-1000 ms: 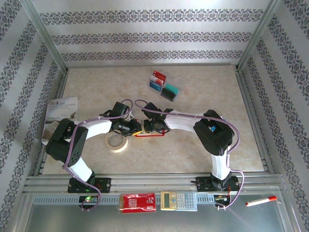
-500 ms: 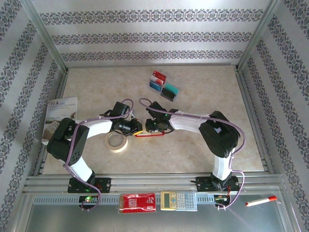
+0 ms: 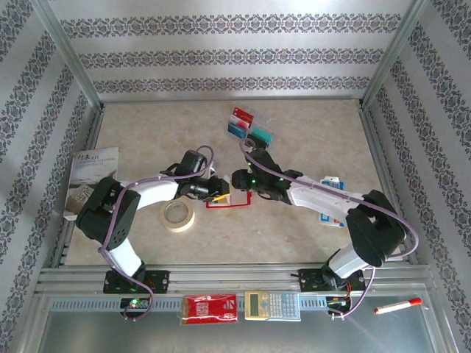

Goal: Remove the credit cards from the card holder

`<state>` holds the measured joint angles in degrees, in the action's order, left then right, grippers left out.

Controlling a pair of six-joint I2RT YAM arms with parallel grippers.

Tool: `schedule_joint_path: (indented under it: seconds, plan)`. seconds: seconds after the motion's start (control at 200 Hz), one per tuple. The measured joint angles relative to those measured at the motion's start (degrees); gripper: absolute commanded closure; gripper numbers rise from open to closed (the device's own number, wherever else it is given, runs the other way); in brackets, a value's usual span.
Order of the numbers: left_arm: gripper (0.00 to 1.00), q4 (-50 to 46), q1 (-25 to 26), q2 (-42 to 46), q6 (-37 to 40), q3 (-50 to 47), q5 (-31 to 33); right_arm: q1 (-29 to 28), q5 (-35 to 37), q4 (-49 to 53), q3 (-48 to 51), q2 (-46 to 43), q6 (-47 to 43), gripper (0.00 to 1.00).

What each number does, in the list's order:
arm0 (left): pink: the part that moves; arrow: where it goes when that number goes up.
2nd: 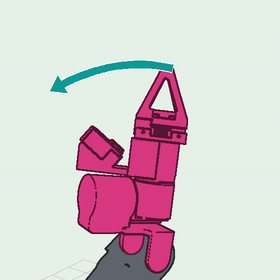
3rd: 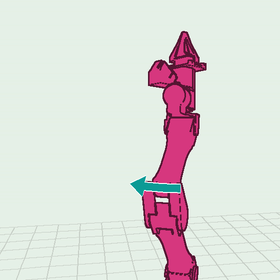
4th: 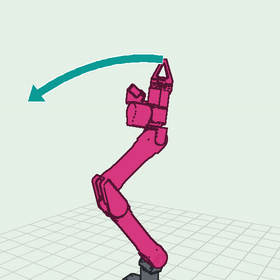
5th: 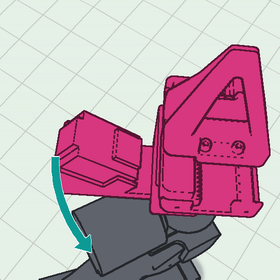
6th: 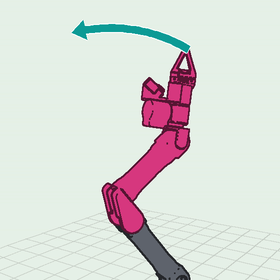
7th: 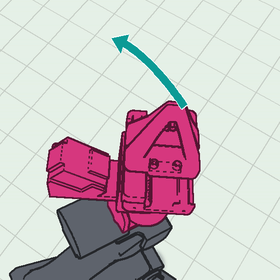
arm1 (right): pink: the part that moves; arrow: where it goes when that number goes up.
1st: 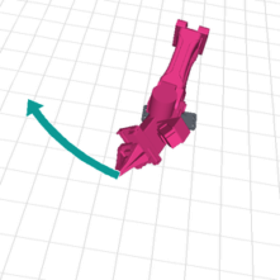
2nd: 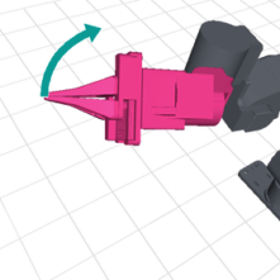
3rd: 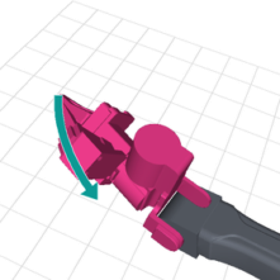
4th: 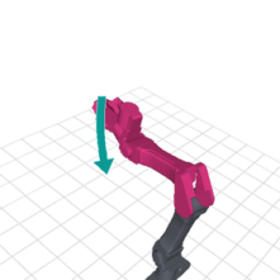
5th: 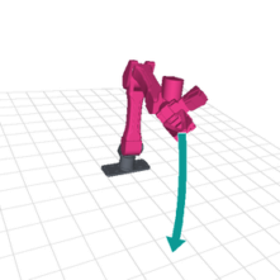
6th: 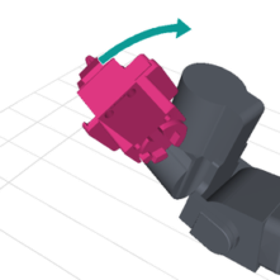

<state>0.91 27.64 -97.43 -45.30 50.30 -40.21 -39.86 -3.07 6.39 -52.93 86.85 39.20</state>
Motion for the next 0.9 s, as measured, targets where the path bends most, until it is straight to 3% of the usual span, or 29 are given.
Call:
schedule_joint_path:
  seconds: [0.22,0.624,0.764,0.904]
  plan:
    - [0.60,2.12,2.43,-4.61,-0.74,4.37,-0.09,2.16,2.25,-0.66,3.82,-4.55,0.57,0.60]
    - [0.61,-4.26,2.78,-9.25,2.58,9.53,2.19,2.54,3.28,-1.01,4.42,-5.97,1.42,0.60]
    - [0.60,-6.12,2.47,-6.19,3.04,9.73,3.30,2.47,3.28,-1.05,4.39,-5.77,1.03,0.59]
    - [0.51,-8.52,-0.37,1.66,3.98,9.51,7.06,0.11,3.91,-0.39,3.41,-3.91,-0.85,0.56]
